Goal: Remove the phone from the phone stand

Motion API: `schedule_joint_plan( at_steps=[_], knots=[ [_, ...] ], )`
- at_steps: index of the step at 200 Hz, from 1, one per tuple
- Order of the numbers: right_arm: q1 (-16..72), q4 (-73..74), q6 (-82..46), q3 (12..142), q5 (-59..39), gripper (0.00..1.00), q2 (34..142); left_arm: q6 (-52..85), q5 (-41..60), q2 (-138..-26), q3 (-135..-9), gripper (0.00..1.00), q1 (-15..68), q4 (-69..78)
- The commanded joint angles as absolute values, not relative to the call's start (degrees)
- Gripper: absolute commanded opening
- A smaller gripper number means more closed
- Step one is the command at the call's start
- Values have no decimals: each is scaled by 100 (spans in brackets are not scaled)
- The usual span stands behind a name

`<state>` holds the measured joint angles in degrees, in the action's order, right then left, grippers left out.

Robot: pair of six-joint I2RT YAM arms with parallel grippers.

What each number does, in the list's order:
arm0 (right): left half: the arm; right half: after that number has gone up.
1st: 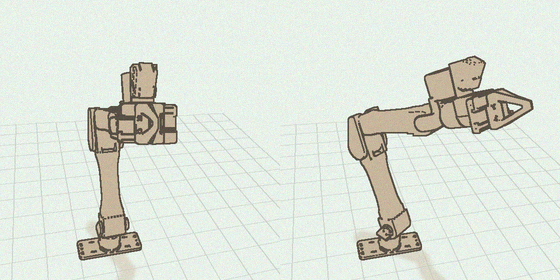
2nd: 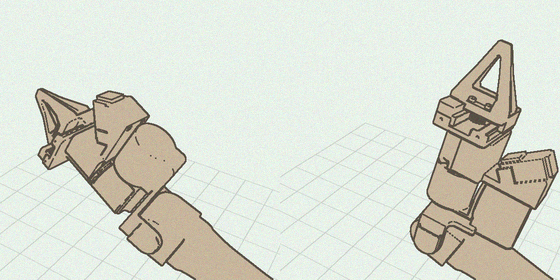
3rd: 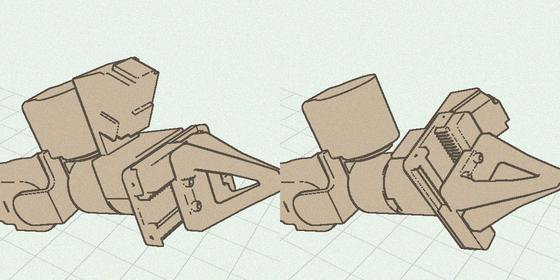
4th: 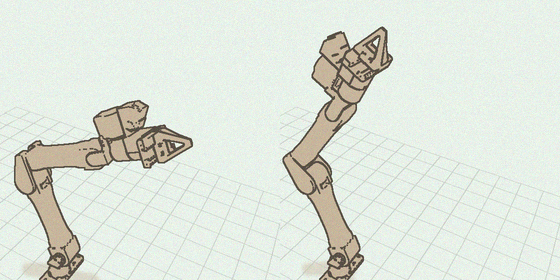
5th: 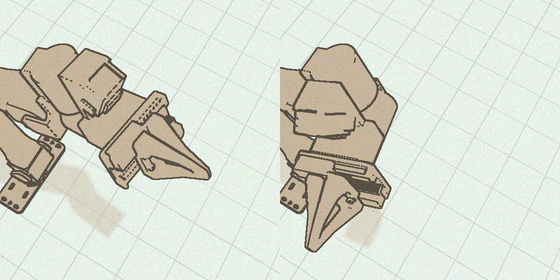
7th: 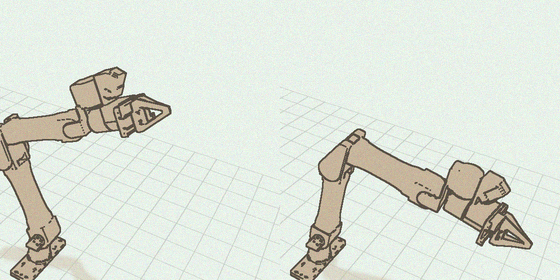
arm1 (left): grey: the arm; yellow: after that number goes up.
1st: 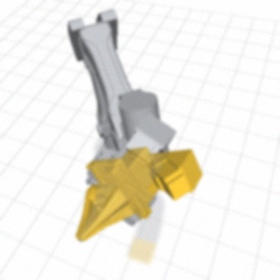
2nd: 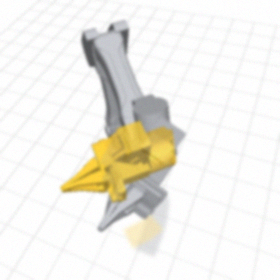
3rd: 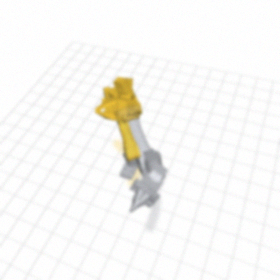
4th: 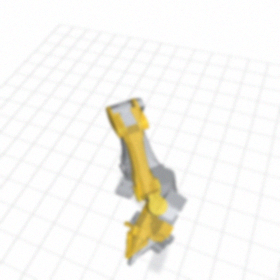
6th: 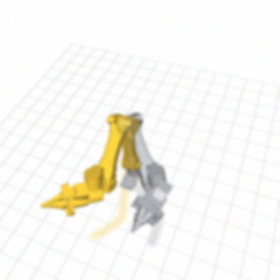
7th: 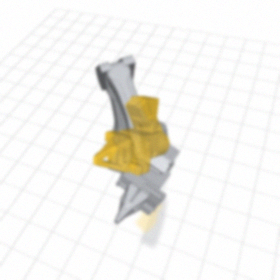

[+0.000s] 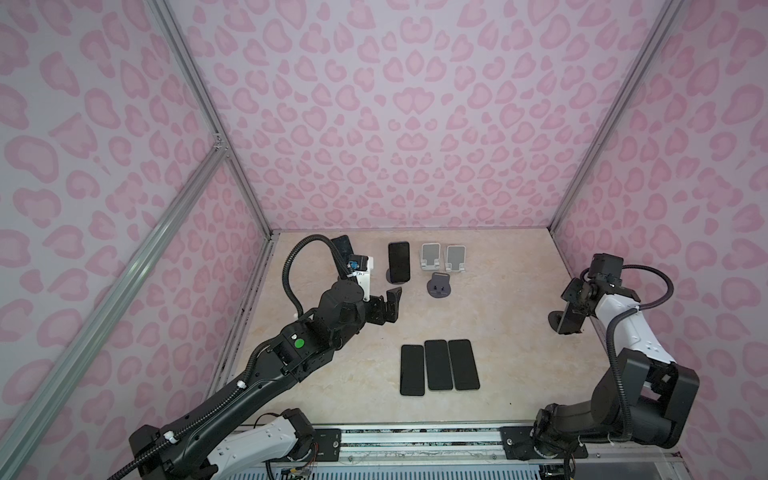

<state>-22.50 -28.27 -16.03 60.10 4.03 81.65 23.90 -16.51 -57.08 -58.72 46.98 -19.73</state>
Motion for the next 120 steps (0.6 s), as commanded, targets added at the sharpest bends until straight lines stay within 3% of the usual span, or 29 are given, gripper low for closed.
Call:
schedule_joint_plan(
  at_steps=[1,120],
  knots=[
    [-2238,-2820,-1599,6006,454,74,8174,2346,-1689,-5686,-5854,96,4699,-1853],
    [-2241,-3185,-1304,6288,175,91,8282,2369,-1637,-5734,-5890,96,4695,-1850]
  ],
)
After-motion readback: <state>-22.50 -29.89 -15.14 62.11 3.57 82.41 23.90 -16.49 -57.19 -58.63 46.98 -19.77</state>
